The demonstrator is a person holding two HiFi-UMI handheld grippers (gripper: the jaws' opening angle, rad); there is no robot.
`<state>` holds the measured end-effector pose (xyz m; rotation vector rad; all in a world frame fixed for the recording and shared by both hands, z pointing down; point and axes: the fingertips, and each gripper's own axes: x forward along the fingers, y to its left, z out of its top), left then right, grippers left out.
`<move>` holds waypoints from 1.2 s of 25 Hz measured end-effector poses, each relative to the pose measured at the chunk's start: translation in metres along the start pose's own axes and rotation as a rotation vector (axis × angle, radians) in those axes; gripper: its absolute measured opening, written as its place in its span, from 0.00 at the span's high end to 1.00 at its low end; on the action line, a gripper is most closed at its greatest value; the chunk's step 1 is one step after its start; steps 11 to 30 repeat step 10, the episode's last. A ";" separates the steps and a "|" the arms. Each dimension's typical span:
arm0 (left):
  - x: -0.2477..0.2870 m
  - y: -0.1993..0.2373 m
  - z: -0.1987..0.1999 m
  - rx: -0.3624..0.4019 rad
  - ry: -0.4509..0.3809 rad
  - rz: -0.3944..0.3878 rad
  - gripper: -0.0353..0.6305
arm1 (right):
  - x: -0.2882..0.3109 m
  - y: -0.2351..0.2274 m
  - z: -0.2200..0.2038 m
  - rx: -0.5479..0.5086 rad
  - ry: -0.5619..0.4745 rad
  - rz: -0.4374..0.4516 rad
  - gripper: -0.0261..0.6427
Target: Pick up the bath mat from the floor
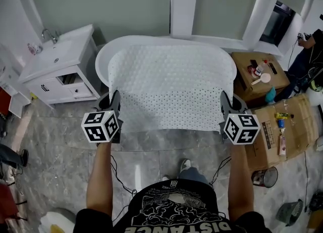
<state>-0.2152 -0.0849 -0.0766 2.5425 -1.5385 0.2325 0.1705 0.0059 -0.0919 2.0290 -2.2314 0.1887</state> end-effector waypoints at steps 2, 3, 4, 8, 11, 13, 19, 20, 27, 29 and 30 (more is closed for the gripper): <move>0.001 0.001 0.001 0.000 0.002 -0.001 0.90 | 0.001 0.002 0.002 0.000 0.000 0.001 0.93; 0.001 0.001 0.001 0.000 0.003 -0.001 0.90 | 0.002 0.002 0.003 -0.001 -0.001 0.001 0.92; 0.001 0.001 0.002 0.001 0.003 -0.001 0.90 | 0.002 0.003 0.004 -0.002 -0.001 0.001 0.93; 0.002 -0.001 0.001 0.002 -0.004 0.000 0.90 | 0.001 0.001 0.003 -0.008 -0.007 0.002 0.93; 0.003 -0.004 0.000 0.005 -0.006 -0.001 0.90 | 0.000 -0.001 0.003 -0.008 -0.011 0.002 0.93; 0.003 -0.004 0.000 0.005 -0.006 -0.001 0.90 | 0.000 -0.001 0.003 -0.008 -0.011 0.002 0.93; 0.003 -0.004 0.000 0.005 -0.006 -0.001 0.90 | 0.000 -0.001 0.003 -0.008 -0.011 0.002 0.93; 0.003 -0.004 0.000 0.005 -0.006 -0.001 0.90 | 0.000 -0.001 0.003 -0.008 -0.011 0.002 0.93; 0.003 -0.004 0.000 0.005 -0.006 -0.001 0.90 | 0.000 -0.001 0.003 -0.008 -0.011 0.002 0.93; 0.003 -0.004 0.000 0.005 -0.006 -0.001 0.90 | 0.000 -0.001 0.003 -0.008 -0.011 0.002 0.93; 0.003 -0.004 0.000 0.005 -0.006 -0.001 0.90 | 0.000 -0.001 0.003 -0.008 -0.011 0.002 0.93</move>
